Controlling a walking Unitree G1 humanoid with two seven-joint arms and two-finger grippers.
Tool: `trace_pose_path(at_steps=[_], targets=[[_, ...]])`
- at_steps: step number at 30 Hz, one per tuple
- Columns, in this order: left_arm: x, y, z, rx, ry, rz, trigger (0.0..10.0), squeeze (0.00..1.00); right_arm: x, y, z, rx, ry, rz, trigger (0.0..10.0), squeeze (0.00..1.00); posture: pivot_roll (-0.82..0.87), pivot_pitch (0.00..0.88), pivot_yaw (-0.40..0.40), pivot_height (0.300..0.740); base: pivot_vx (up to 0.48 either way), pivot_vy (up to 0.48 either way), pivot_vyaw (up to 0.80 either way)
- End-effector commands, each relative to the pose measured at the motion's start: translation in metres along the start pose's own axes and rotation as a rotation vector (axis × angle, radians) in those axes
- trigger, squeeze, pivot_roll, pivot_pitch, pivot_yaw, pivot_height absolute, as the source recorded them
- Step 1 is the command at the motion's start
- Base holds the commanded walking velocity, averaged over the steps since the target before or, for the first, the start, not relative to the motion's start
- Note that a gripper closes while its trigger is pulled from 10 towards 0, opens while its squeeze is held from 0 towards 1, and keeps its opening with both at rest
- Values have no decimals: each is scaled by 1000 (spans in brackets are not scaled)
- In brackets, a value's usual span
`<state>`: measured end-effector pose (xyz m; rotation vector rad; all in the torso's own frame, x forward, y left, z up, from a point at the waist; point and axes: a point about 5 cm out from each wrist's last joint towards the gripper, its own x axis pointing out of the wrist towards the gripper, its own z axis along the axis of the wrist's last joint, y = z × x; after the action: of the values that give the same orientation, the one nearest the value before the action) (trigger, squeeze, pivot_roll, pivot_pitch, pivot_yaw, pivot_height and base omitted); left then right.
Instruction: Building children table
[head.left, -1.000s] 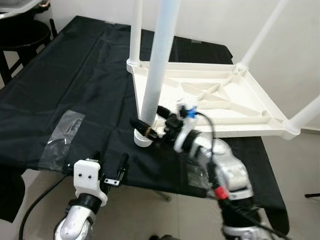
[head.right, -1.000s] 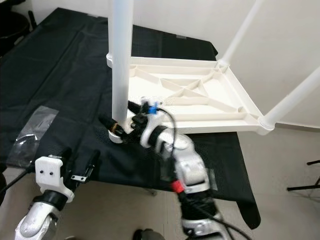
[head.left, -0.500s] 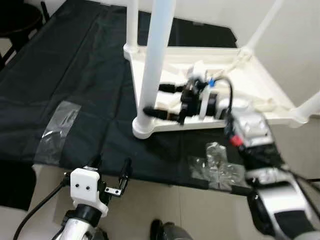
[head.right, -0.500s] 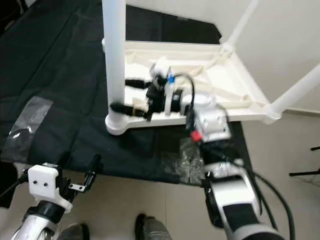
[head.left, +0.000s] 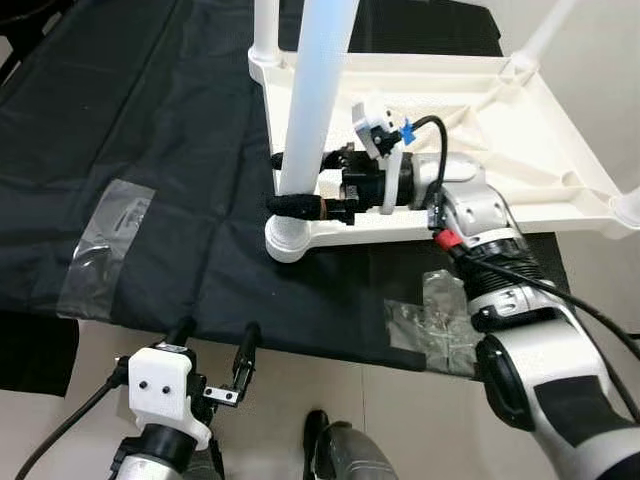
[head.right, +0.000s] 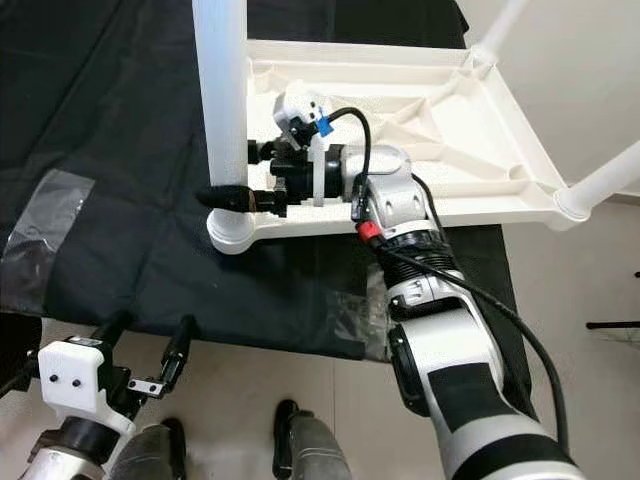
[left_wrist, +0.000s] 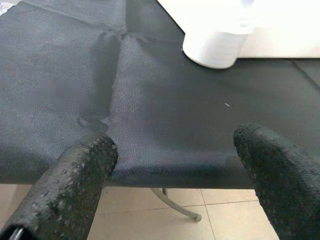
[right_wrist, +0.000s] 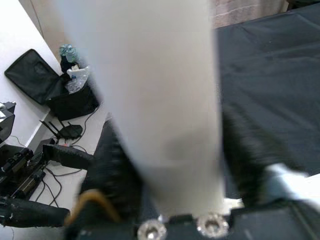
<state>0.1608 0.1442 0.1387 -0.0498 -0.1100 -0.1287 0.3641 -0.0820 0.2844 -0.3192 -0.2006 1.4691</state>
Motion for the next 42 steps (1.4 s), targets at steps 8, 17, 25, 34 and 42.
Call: trace_pose_path(at_steps=[8, 17, 25, 34, 42], targets=[[7, -2, -8, -4, 28, 6, 10000, 0, 2, 5, -13, -19, 36, -49, 0, 0, 102, 286, -175, 740, 0, 0, 0], [14, -1, -12, -1, 23, 12, 10000, 0, -4, 12, -24, 29, 71, -275, 0, 0, 87, 252, -192, 740, 0, 0, 0], [46, 9, -38, 15, 44, 12, 10000, 0, 45, 101, -113, 373, 204, -842, 0, 0, 83, 70, -196, 740, 0, 0, 0], [56, 15, -42, 28, 38, 28, 10000, 0, 57, 92, -100, 377, 157, -793, 10000, 0, 107, 46, -190, 740, 0, 0, 0], [57, 16, -45, 28, 33, 31, 10000, 0, 43, 86, -59, 363, -52, -565, 10000, 1000, 103, 49, -180, 740, 0, 0, 0]])
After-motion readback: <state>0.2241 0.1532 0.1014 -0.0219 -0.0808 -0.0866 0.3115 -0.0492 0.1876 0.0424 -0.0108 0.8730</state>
